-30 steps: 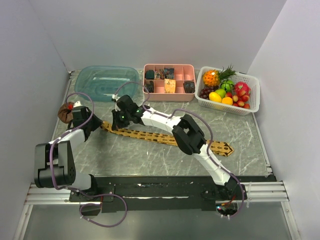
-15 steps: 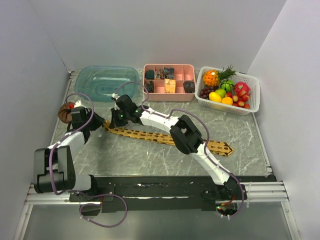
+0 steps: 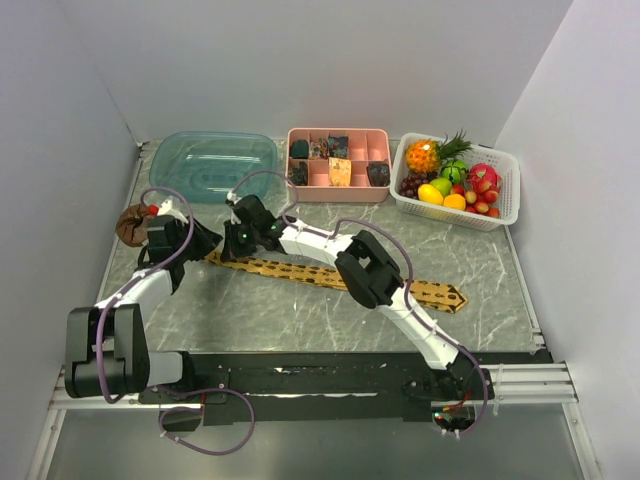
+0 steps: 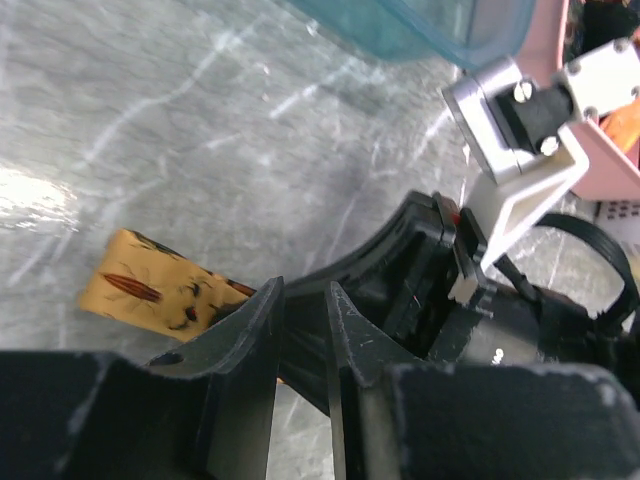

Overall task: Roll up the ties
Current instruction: Roll the tie at the center of the board.

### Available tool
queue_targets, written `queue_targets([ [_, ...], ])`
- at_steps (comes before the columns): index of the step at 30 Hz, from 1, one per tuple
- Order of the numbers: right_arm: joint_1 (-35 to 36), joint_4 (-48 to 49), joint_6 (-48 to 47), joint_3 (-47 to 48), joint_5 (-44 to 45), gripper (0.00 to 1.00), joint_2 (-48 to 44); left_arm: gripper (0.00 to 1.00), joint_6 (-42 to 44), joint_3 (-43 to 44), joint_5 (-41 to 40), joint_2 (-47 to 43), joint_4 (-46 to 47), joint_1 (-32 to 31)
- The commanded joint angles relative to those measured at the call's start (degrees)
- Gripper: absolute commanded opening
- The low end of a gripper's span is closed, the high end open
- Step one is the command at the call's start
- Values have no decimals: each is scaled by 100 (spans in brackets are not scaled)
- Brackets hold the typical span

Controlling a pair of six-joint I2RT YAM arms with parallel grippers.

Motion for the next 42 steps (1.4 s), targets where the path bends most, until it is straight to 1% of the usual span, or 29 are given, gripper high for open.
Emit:
queue_targets([
  [1, -48, 341, 15, -425, 151, 0, -331, 29, -77, -169, 234, -70, 304, -104],
  [4, -83, 499, 15, -839, 256, 0, -630, 29, -95, -265, 199, -17, 366, -104],
  [5, -101, 535, 15, -892, 257, 0, -639, 32, -104, -266, 94, -17, 331, -104],
  [7, -110, 535, -3, -910, 231, 0, -666, 41, -104, -231, -73, -122, 235, -113],
  [8, -110, 535, -3, -927, 230, 0, -674, 48, -95, -196, -300, -166, 138, -113],
  [10, -101, 588, -3, -989, 222, 0, -727, 52, -51, -117, -573, -350, -152, -104],
  [11, -110, 649, 6, -1059, 230, 0, -745, 53, -42, -82, -880, -403, -248, -104],
  [15, -110, 597, 6, -937, 169, 0, -684, 52, 63, 59, -1399, -518, -635, -104],
  [23, -110, 491, 32, -471, 55, 0, -376, 52, 81, 156, -1603, -210, -899, -104],
  [24, -101, 465, 32, -427, 55, 0, -350, 52, 90, 200, -1751, -167, -917, -104],
  [30, -110, 324, 50, -49, -42, 0, -77, 53, 151, 209, -1779, 18, -900, -104],
  [37, -110, 342, 50, -49, -42, 0, -94, 53, 160, 305, -1797, 361, -794, -104],
  [42, -110, 342, 59, -40, -60, 0, -77, 51, 151, 455, -1762, 590, -786, -96],
])
